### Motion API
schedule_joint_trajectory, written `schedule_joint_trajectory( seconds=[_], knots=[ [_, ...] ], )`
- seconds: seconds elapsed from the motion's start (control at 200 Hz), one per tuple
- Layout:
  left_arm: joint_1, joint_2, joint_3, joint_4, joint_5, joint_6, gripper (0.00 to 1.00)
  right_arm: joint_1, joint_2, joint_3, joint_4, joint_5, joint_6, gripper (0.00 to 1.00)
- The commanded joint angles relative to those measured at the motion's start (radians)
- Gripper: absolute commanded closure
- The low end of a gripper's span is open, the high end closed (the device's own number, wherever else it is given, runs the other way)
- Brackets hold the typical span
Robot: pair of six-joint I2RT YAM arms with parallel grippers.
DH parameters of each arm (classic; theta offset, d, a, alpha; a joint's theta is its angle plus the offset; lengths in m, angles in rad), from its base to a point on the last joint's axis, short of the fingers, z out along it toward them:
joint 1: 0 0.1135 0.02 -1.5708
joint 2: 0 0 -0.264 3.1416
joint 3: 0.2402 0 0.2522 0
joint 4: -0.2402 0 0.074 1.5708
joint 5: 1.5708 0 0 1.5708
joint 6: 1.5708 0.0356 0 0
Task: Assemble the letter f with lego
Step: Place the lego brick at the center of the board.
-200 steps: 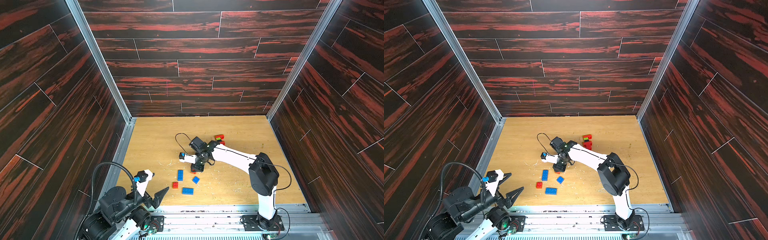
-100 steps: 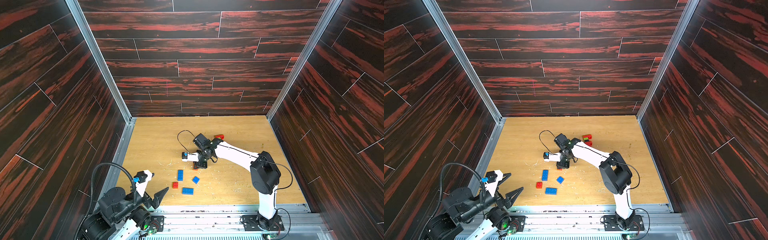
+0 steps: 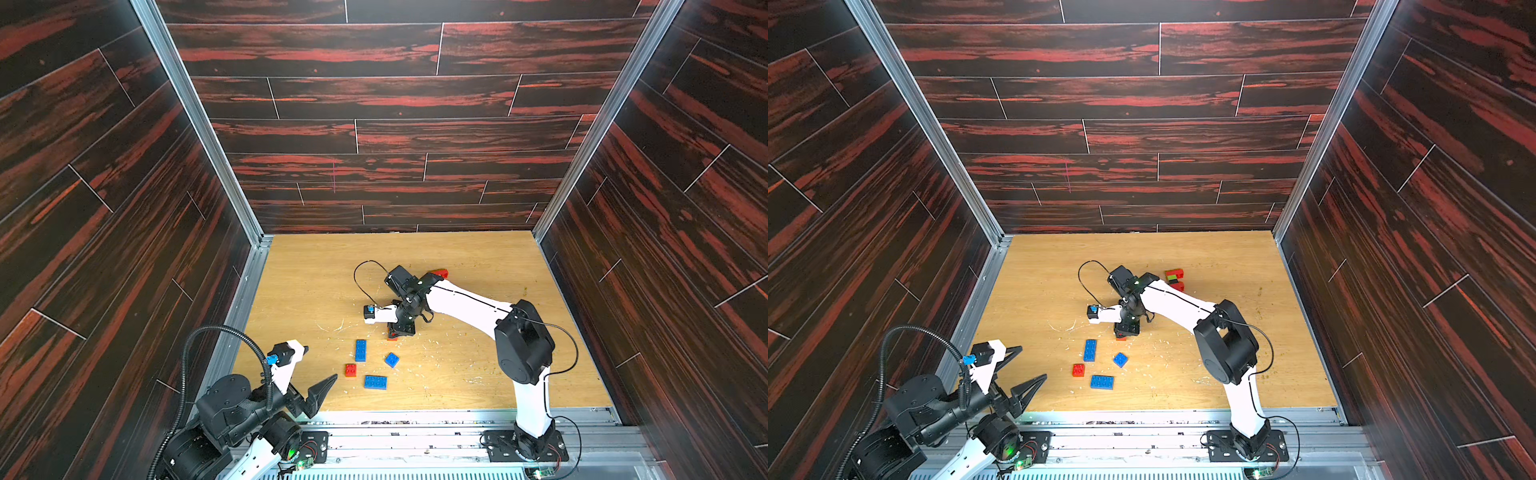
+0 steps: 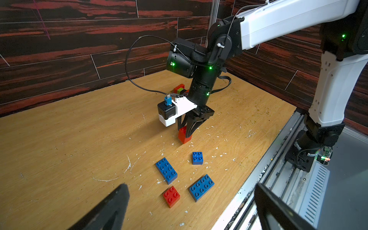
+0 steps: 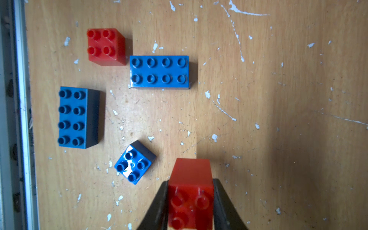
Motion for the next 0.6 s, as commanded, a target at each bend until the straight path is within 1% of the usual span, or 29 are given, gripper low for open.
schedule_joint_trajectory(
  seconds=[0.0,0.22,0.486,0.591],
  knots=[
    [-0.005,-0.002,0.003,0.004,0.002,0.000,0.00,-0.006,0.043,0.029,-0.045,-0.020,-0.011,0.69],
    [-0.005,0.003,0.005,0.004,0.005,0.002,0.00,-0.015,0.071,0.047,-0.053,-0.025,-0.004,0.68],
    [-0.005,0.004,0.005,0.005,0.006,0.002,0.00,-0.023,0.087,0.057,-0.067,-0.033,0.004,0.64],
    [-0.005,0.005,0.004,0.005,0.005,0.002,0.00,-0.023,0.092,0.056,-0.063,-0.027,0.008,0.64]
  ],
)
